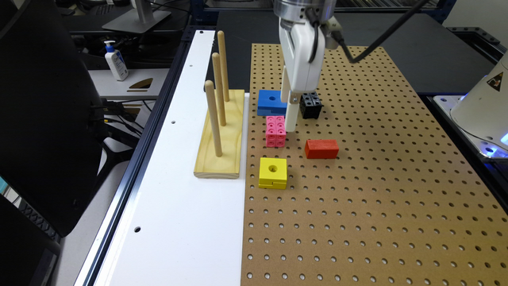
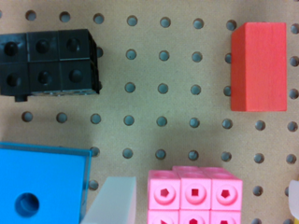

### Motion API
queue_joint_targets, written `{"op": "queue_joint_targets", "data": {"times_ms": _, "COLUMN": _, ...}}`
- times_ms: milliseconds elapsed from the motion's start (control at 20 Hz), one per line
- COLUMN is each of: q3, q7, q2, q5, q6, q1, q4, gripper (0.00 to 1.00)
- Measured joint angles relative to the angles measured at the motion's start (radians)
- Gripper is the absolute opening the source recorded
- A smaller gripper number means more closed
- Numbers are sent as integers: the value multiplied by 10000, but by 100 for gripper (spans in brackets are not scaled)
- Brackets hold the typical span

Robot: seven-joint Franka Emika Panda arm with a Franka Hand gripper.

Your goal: Pick up pink block.

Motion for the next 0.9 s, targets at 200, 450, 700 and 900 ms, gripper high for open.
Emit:
{"op": "queue_joint_targets", "data": {"times_ms": 200, "q3": -1, "q7": 0, "q2": 38, "q5": -2, "q6": 45, "q1": -28, "q4": 12, "gripper": 100}}
{"op": "queue_joint_targets", "data": {"times_ms": 450, "q3": -1, "q7": 0, "q2": 38, "q5": -6, "q6": 45, "q1": -80, "q4": 48, "gripper": 100}}
{"op": "queue_joint_targets", "data": {"times_ms": 700, "q3": -3, "q7": 0, "q2": 81, "q5": -9, "q6": 51, "q1": -103, "q4": 90, "gripper": 100}}
{"op": "queue_joint_targets", "data": {"times_ms": 900, "q3": -5, "q7": 0, "q2": 422, "q5": -16, "q6": 388, "q1": -108, "q4": 104, "gripper": 100}}
